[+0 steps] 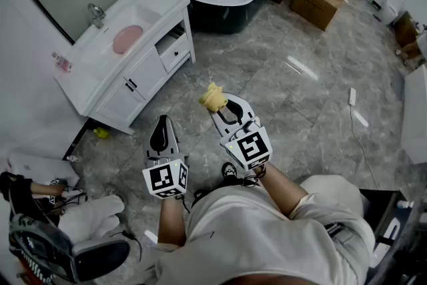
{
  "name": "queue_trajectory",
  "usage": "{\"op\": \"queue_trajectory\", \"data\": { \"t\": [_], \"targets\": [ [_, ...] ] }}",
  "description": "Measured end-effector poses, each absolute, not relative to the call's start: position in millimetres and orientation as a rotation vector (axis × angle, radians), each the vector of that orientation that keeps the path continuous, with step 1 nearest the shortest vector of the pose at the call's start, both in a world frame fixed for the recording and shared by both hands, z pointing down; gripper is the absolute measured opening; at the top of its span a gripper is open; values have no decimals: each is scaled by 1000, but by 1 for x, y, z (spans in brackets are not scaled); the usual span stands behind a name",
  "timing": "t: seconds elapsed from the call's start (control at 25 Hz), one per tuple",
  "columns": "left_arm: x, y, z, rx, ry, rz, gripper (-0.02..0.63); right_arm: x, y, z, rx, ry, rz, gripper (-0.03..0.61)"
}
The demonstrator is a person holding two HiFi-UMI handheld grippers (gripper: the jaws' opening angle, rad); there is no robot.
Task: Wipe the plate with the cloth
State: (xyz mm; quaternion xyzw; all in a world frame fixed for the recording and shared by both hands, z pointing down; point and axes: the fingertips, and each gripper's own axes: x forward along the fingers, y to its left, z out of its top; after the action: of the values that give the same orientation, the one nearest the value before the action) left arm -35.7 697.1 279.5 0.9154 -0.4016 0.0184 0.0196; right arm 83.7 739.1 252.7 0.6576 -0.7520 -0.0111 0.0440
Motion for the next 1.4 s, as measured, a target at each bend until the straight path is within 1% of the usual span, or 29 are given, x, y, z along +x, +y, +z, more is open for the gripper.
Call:
{"op": "queue_trajectory", "data": {
  "t": [0.36,0.68,0.88,0.96,1.04,1.08,1.4],
  "targets": [
    [2,702,281,2820,-1298,73,32,120,739,255,1940,-2363,-54,78],
    [19,710,286,2815,-1324,88,32,129,731,274,1874,-2471,79,80],
    [12,706,310,2763,-1365,231,34,121,722,291,1829,-2534,105,80],
    [13,697,317,2753,-1374,269,43,123,716,296,1821,-2531,96,80],
    [18,685,321,2750,-1359,296,76,129,708,300,1825,-2502,115,80],
    [21,677,322,2753,-1349,306,81,132,702,301,1831,-2491,123,80],
    [38,611,355,2744,-1229,330,82,147,643,323,1863,-2413,118,80]
  ]
}}
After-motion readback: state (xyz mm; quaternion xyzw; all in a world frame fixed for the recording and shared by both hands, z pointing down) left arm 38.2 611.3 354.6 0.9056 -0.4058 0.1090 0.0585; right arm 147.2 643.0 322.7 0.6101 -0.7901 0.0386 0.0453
